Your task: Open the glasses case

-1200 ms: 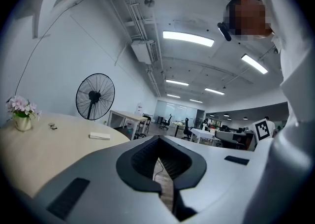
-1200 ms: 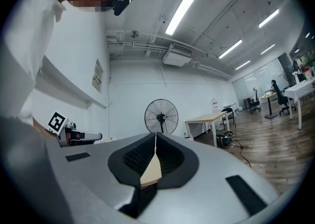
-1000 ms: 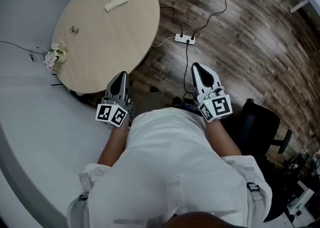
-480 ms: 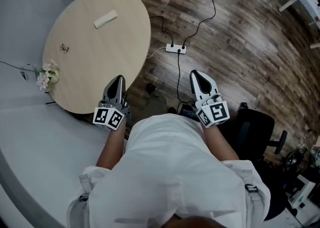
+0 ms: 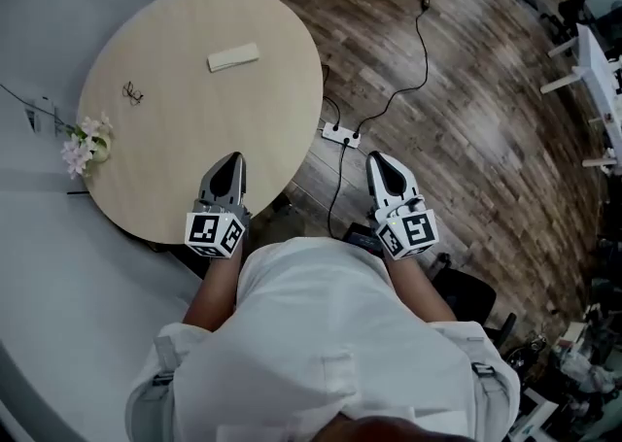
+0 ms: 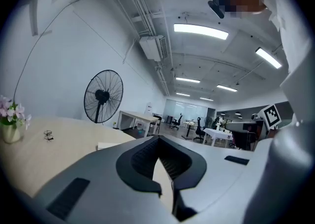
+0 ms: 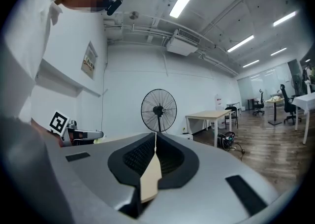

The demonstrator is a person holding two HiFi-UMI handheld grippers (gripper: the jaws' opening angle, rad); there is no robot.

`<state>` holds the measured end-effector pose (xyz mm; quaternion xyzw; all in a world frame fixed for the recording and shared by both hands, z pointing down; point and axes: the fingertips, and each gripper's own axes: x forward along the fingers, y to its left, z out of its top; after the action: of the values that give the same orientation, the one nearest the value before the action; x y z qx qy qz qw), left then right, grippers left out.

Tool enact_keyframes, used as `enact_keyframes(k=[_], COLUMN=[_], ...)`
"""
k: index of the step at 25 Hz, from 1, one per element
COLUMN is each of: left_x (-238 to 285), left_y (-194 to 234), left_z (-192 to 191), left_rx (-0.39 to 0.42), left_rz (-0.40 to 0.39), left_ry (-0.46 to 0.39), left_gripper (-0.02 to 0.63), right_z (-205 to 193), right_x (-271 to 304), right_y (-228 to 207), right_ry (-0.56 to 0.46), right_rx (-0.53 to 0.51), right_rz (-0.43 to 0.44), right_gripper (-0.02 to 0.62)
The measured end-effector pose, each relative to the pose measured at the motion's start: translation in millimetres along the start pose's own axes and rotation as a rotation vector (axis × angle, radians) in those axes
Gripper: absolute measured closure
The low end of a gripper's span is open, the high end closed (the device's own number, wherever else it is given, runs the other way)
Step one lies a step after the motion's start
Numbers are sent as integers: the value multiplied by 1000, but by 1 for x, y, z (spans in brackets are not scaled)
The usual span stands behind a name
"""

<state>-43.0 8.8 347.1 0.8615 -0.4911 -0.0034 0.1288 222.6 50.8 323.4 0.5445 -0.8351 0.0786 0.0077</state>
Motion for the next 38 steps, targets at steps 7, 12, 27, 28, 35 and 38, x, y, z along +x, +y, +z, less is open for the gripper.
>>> enact_keyframes(k=[7,12,27,28,35,38], left_x=[23,36,80,86,139,159], left_y=[81,128,207,215,264,280], left_z=[21,31,52,49,3,-23], left_rx=[-31,-42,144,145,132,150], left_rz=[111,155,242,248,286,287], left_ry=[-18,-15,-16,-13,41,53], left_gripper=[594,594,594,594,594,594], right_z=[17,20,7,2,-68,-100], right_x=[115,176,305,316,401,436], right_y=[26,44,67,67,60,68], right_ry=[60,87,197,202,237,174], right_rx=[-55,-140,-431,-438,-469,-569], right_rz=[112,191,304,316,411,490], right_gripper=[569,569,568,568,565,529])
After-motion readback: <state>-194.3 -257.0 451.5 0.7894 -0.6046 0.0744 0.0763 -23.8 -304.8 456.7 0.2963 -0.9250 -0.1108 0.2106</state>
